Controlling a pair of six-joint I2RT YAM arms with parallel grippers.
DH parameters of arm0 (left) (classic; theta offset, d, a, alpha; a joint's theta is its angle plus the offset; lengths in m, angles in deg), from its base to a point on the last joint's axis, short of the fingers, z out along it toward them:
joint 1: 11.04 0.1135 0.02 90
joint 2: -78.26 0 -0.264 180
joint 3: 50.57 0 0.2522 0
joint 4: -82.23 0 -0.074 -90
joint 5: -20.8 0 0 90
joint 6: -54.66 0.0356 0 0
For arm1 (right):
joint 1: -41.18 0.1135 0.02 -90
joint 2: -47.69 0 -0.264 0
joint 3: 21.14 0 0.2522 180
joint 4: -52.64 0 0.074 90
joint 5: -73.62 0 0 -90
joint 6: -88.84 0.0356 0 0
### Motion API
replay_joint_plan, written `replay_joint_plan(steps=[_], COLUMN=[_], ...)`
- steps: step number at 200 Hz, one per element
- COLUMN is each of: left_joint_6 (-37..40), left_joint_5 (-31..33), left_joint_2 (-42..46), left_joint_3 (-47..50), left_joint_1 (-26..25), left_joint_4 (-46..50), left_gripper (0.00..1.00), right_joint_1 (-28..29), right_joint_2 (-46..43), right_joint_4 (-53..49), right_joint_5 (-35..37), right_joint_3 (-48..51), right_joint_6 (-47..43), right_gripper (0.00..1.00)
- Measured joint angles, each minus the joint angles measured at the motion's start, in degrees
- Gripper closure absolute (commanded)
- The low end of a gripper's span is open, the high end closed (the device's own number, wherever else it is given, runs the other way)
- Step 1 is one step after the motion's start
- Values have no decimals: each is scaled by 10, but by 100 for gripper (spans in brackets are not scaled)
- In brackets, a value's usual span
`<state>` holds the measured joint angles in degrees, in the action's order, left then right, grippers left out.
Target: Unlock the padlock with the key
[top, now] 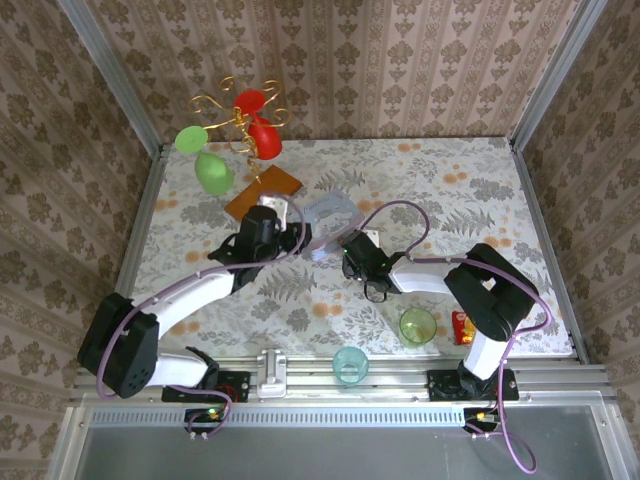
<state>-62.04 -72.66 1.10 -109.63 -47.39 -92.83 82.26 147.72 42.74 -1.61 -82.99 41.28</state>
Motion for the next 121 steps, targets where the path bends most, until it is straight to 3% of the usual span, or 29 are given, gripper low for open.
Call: replay_joint_plan(steps=[40,81,121], left_joint_6=[41,74,111], left_joint_5=[-43,-39,-16], left_joint_2=[-152,-258,-273], left_joint_3=[-162,-196,-203], left_joint_1=[-12,-21,-22], left_joint_4=[7,43,56], left_gripper=[63,64,65], right_joint_1=[0,-1,-3], right_joint_2=[0,0,0], right_joint_4=[0,0,2], right_joint_5=[0,-2,-4], right_joint_3=[0,0,0], right_joint_6=[1,1,15], right_gripper=[81,82,84])
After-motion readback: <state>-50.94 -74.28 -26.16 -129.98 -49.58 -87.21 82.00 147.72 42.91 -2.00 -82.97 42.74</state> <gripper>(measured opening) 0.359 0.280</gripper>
